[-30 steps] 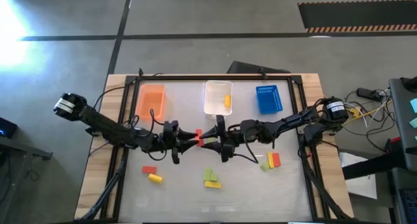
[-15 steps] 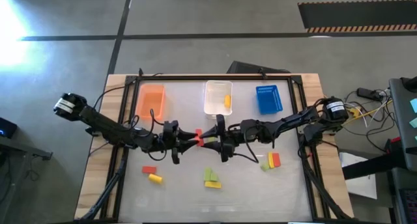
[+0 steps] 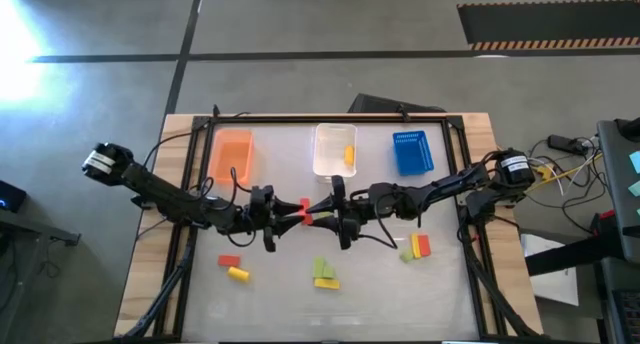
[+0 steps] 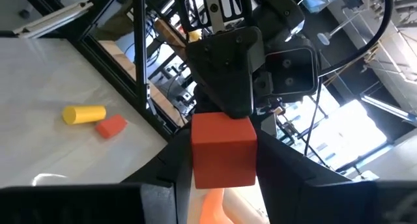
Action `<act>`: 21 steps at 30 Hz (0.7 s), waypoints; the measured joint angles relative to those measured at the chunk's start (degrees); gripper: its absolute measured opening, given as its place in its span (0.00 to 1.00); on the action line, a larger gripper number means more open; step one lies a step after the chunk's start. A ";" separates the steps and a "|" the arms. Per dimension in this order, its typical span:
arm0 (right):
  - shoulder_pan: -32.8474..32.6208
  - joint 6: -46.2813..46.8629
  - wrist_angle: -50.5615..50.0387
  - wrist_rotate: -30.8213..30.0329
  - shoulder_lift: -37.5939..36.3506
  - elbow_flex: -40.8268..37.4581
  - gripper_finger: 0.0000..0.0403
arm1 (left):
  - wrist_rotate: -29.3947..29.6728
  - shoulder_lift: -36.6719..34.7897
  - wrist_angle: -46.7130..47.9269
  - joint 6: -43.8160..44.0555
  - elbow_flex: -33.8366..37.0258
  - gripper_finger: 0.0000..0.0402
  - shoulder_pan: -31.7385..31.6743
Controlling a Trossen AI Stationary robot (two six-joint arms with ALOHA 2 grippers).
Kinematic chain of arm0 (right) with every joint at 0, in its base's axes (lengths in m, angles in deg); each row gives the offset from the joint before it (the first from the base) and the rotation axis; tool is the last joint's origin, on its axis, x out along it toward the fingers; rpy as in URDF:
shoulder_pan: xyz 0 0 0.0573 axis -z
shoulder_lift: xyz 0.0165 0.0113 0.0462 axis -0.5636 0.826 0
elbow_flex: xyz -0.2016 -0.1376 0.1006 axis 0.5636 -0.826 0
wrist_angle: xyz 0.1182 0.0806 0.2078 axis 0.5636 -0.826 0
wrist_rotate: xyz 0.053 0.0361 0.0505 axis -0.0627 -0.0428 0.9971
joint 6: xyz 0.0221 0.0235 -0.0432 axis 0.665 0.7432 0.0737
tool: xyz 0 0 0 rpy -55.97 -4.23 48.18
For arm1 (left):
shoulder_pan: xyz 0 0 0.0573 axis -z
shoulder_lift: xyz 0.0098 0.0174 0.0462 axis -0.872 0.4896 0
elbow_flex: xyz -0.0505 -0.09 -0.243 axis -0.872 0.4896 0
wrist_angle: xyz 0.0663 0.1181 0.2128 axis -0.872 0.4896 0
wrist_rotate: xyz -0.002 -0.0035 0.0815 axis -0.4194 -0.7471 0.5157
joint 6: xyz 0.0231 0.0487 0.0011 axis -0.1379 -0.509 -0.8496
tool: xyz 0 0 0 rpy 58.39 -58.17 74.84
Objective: Sort & place blocks by color
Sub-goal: Put the bottom left orange block into the blue bin
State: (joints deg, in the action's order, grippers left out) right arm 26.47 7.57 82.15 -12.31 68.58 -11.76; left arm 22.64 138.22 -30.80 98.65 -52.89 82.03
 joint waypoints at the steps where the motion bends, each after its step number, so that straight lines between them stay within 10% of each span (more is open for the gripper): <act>1: 0.00 0.37 -0.17 -0.01 0.00 0.00 0.30 | 0.00 -0.02 0.04 -0.02 0.04 0.36 -0.02; 21: 0.00 5.60 -6.68 -2.75 -0.95 -0.02 0.30 | -0.17 -0.46 0.65 -2.62 0.58 0.40 -0.02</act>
State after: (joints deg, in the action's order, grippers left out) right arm 26.47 13.17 75.47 -15.06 67.62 -11.78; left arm 22.46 137.77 -30.15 96.02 -52.30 82.01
